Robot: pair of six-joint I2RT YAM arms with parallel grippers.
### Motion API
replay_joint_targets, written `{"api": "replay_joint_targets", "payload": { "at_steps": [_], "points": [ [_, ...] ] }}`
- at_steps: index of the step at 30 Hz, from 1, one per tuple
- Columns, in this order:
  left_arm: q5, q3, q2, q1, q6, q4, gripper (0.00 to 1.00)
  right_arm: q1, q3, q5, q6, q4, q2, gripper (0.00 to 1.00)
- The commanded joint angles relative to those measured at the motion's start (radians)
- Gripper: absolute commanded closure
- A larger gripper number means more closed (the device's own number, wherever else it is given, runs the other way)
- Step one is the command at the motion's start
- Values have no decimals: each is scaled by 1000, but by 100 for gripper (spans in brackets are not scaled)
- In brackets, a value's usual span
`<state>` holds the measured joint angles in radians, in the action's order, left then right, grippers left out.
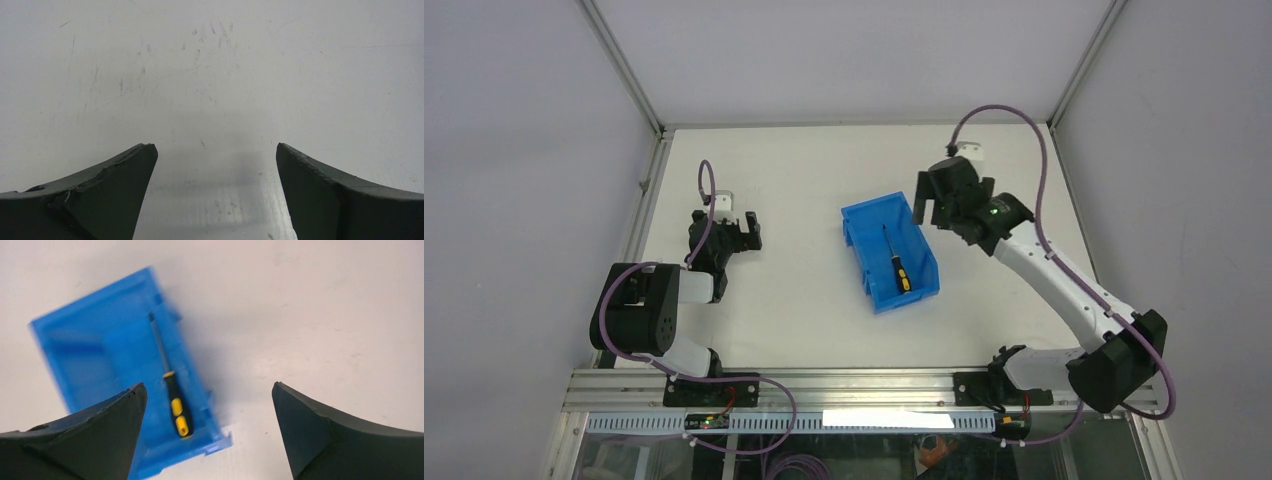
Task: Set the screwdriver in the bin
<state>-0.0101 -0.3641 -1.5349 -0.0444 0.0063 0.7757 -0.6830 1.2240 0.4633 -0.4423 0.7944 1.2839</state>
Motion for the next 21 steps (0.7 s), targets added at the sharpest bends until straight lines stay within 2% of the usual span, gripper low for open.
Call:
{"api": "replay_joint_targets", "payload": {
  "at_steps": [1, 4, 9, 14, 21],
  "points": [
    [-19, -19, 28, 3, -18, 27, 1, 236, 3, -39, 22, -24, -33, 1],
    [-19, -19, 30, 3, -17, 27, 1, 398, -27, -127, 41, -72, -22, 1],
    [-20, -19, 29, 4, -17, 25, 1, 549, -69, -159, 81, -130, 77, 1],
    [-19, -19, 30, 3, -17, 26, 1, 588, -121, -149, 93, -193, 151, 1],
    [-20, -19, 28, 3, -17, 25, 1, 591, -153, -167, 100, -246, 114, 1]
  ]
}}
